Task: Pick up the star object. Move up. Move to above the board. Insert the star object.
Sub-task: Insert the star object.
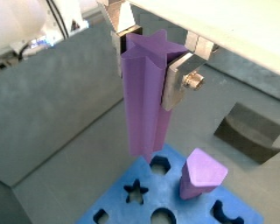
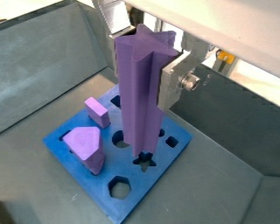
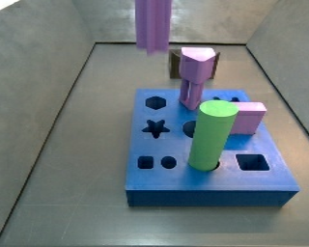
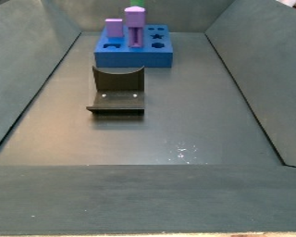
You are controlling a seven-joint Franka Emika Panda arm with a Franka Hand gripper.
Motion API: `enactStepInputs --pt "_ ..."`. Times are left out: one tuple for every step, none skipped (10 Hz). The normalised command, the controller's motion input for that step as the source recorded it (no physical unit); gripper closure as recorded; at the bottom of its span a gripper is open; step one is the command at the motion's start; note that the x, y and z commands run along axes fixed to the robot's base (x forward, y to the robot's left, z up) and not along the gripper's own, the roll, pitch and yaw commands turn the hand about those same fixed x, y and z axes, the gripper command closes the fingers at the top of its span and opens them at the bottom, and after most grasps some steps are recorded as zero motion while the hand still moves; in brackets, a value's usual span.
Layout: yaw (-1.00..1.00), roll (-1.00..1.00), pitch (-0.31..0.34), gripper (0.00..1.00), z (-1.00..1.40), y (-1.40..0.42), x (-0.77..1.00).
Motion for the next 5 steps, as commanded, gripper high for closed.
enactStepInputs --pt "0.01 0.0 -0.14 1.0 -0.98 -0.32 0.09" --pt "0.05 0.0 -0.103 1.0 -1.0 -0.26 0.17" --pt "0.07 0.0 -0.094 1.0 -1.0 -0.23 0.17" --pt "0.08 0.03 -0.074 1.0 -1.0 -0.14 0.14" --pt "0.09 0.04 -0.056 1.0 -1.0 -0.05 0.13"
